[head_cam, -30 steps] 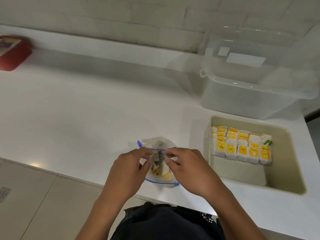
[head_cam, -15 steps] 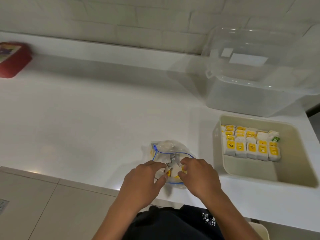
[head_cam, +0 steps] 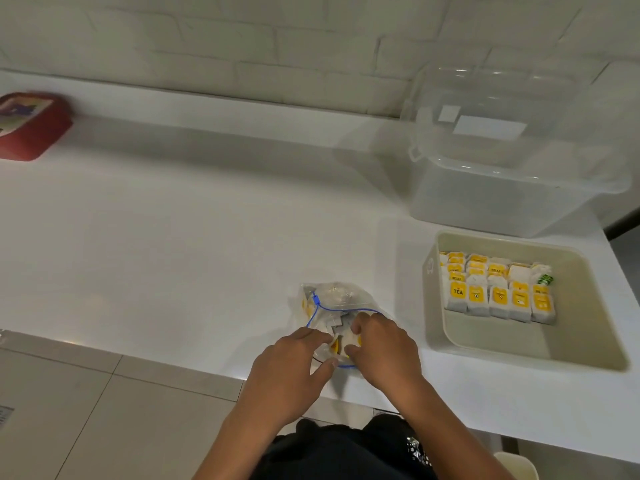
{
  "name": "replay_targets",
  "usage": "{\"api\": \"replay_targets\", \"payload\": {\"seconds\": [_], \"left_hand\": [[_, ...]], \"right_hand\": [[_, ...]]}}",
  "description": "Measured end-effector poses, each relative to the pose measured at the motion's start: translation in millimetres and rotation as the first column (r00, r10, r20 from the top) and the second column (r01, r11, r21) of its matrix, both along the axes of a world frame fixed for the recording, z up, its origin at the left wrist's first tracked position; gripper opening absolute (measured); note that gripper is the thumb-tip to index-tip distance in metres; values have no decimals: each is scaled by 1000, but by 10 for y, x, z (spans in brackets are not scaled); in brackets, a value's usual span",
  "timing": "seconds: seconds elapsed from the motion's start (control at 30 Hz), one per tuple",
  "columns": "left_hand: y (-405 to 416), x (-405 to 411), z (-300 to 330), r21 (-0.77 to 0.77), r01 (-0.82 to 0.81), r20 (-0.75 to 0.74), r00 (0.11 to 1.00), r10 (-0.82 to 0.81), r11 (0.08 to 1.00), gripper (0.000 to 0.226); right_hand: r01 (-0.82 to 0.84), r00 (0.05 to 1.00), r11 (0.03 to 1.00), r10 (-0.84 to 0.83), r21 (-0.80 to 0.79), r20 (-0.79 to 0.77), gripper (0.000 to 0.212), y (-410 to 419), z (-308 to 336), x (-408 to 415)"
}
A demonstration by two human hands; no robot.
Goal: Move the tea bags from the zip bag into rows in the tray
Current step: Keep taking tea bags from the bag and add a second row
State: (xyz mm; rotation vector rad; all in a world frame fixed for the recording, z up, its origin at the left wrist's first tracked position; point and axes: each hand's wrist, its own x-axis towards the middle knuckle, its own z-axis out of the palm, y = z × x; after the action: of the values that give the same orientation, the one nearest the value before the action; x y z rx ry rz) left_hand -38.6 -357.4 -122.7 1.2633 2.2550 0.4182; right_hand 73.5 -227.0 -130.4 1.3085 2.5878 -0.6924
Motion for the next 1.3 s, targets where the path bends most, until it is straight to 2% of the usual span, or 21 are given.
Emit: {"api": "replay_targets", "payload": {"seconds": [0.13,0.2,0.33,0.47,0.63,0.77,0.87,0.97,1.03,1.1,1.2,1.23,1.3], "left_hand": [[-8,18,-9,12,-3,8,1000,3,1000,36],[-10,24,-7,21,-11,8,1000,11,1000,37],[-5,50,36,56,-26,17,1000,25,998,40],[24,46,55,89,-46,20,999,44,995,46],[80,73,93,124,-42,-4,999,43,991,50],[124,96,77,173,-12,-63,998,24,985,40],[142,97,39,229,-37,-100,993,61,973,20],[138,72,23,273,-73,-138,984,114,959,14],[126,38,19,276,-89,-155,978,136,957,11],[109,-8,25,285,-141,-140,972,186,948,6],[83,-53,18,289,-202,-132,960,248,936,4],[76,-63,9,293,-218,-124,957,263,931,3],[66,-83,-9,310,-241,-93,955,281,920,4]], "right_hand": [[27,998,999,-28,-19,-59,8,15,-24,16],[44,995,998,-48,-51,-83,7,34,-39,33],[138,968,964,-180,-225,-174,3,103,23,74],[190,914,870,-326,-456,-240,2,180,187,115],[231,823,661,-524,-714,-218,14,177,384,145],[215,776,544,-600,-811,-196,22,150,406,173],[201,756,513,-623,-834,-201,23,133,394,181],[179,739,498,-637,-848,-219,18,122,394,170],[168,738,512,-632,-843,-237,13,116,388,166],[179,776,619,-566,-765,-278,10,105,363,165],[141,910,893,-287,-428,-300,20,66,247,145],[92,938,939,-193,-330,-287,23,44,210,126],[12,966,974,-70,-225,-249,26,8,155,76]]}}
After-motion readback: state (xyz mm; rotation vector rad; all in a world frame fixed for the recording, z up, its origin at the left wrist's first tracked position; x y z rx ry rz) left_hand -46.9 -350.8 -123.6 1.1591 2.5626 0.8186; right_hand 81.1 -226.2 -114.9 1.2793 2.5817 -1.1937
